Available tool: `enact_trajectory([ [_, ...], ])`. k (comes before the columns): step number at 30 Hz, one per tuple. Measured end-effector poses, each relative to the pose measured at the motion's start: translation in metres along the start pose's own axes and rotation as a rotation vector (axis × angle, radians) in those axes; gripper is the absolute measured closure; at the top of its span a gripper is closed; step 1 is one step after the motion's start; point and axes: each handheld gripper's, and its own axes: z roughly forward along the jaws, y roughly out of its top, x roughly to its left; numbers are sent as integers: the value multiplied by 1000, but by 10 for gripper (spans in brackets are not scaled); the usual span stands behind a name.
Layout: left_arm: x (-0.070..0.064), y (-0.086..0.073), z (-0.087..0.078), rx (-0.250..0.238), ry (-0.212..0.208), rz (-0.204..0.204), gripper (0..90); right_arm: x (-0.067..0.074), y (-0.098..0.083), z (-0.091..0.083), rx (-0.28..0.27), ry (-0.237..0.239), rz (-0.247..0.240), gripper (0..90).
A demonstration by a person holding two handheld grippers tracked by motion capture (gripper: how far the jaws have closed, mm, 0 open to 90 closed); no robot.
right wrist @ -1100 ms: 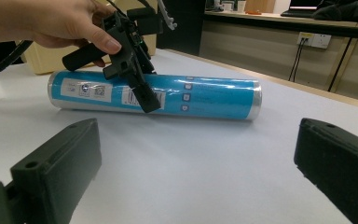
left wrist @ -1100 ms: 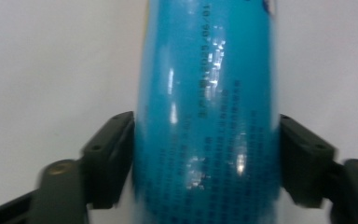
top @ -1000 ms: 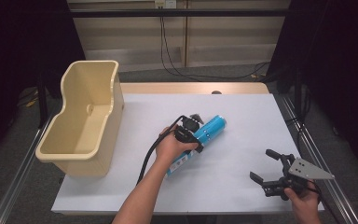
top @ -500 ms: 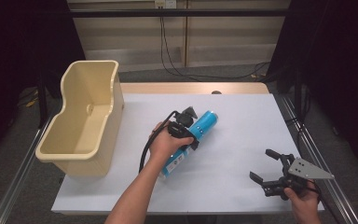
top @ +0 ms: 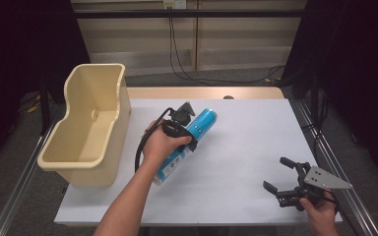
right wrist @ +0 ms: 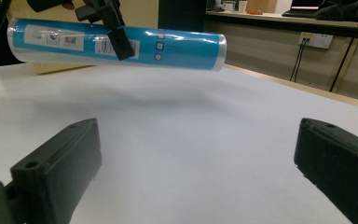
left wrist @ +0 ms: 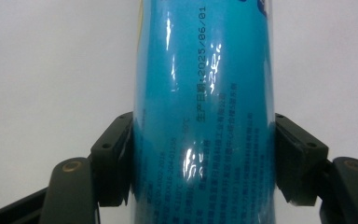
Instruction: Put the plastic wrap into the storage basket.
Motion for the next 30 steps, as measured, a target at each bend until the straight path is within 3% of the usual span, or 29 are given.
enact_trajectory([
  [30, 44, -14, -95, -24, 47, -152, 323, 2, 1, 1, 1, 6, -9, 2],
])
